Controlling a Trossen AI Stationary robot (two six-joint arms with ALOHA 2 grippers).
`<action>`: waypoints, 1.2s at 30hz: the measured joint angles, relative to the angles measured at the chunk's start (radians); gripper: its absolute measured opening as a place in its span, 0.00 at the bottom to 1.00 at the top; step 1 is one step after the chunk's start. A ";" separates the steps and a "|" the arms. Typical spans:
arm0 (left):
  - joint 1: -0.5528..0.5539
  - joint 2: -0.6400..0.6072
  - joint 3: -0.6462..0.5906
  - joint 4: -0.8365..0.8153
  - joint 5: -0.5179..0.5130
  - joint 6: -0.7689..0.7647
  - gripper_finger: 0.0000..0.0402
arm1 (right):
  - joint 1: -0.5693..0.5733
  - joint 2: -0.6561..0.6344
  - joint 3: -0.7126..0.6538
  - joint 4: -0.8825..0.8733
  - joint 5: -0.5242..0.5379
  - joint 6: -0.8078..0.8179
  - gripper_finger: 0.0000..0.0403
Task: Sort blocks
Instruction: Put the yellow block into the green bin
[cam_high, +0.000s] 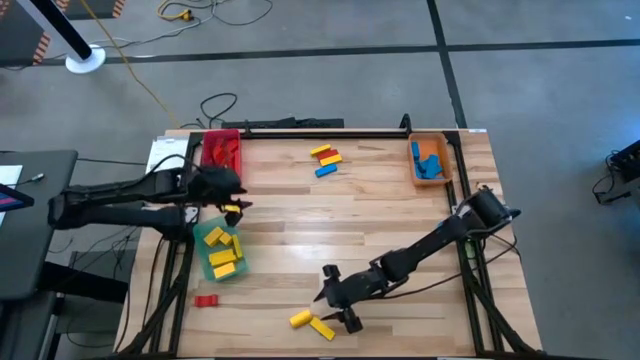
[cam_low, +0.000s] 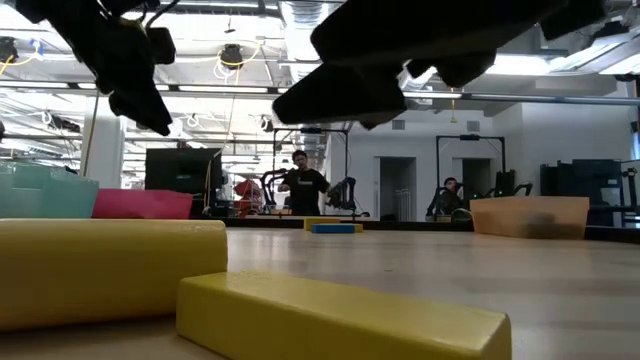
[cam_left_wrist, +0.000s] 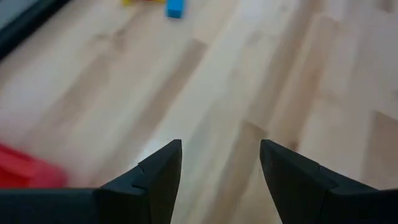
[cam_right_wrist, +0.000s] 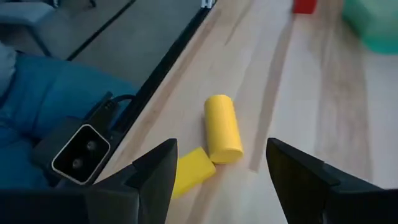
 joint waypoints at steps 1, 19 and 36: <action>-0.028 0.000 0.000 0.000 0.000 -0.014 0.53 | 0.003 0.007 0.000 0.015 -0.005 0.000 0.65; -0.397 0.169 0.000 0.198 -0.018 -0.152 0.53 | 0.016 0.190 0.073 0.196 -0.024 -0.027 0.65; -0.660 0.302 0.000 0.338 -0.101 -0.336 0.53 | 0.027 0.247 0.156 0.068 0.074 -0.019 0.65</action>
